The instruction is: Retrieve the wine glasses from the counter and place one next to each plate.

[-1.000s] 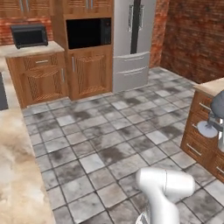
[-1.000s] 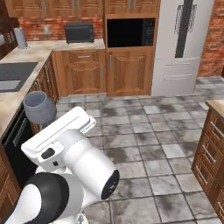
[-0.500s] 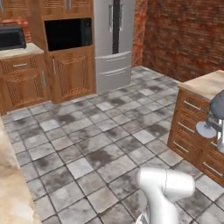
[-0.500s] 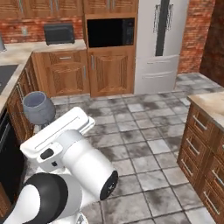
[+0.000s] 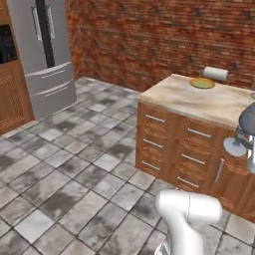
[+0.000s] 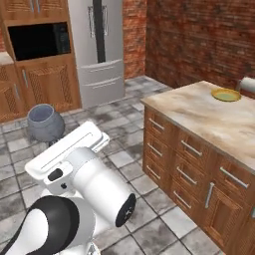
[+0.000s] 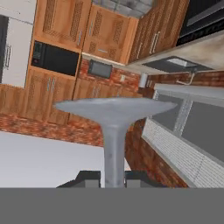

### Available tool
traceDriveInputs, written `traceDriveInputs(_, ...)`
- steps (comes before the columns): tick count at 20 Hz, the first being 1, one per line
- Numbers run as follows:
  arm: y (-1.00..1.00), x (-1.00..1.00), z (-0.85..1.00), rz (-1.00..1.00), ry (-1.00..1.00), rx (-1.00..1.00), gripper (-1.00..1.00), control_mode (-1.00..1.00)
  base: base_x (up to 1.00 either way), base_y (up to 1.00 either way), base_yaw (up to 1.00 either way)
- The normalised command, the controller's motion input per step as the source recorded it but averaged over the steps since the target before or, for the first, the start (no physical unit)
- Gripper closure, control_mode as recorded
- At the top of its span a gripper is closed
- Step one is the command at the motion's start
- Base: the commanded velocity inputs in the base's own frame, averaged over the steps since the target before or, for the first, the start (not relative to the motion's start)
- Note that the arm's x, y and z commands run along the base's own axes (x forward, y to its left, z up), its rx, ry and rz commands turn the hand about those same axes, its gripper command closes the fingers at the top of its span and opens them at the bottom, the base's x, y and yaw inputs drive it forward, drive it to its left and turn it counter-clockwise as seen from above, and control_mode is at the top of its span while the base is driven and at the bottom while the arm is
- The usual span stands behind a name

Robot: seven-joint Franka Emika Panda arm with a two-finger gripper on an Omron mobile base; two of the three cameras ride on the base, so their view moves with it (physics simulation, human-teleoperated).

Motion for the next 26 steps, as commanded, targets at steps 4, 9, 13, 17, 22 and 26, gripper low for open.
traceDriveInputs(4,0.0,0.0,0.0,0.0,0.0,0.0,1.0,1.0,0.0,-1.0,-0.5)
traceDriveInputs(9,0.0,0.0,0.0,0.0,0.0,0.0,1.0,1.0,0.13,-0.98,-0.45)
traceDriveInputs(13,0.0,0.0,0.0,0.0,0.0,0.0,1.0,1.0,1.0,-0.3,-0.18)
traceDriveInputs(17,0.0,0.0,0.0,0.0,0.0,0.0,1.0,1.0,1.0,0.74,-0.26)
traceDriveInputs(22,0.0,0.0,0.0,0.0,0.0,0.0,1.0,1.0,0.94,1.0,-0.29)
traceDriveInputs(26,0.0,0.0,0.0,0.0,0.0,0.0,1.0,1.0,0.78,1.0,-0.35)
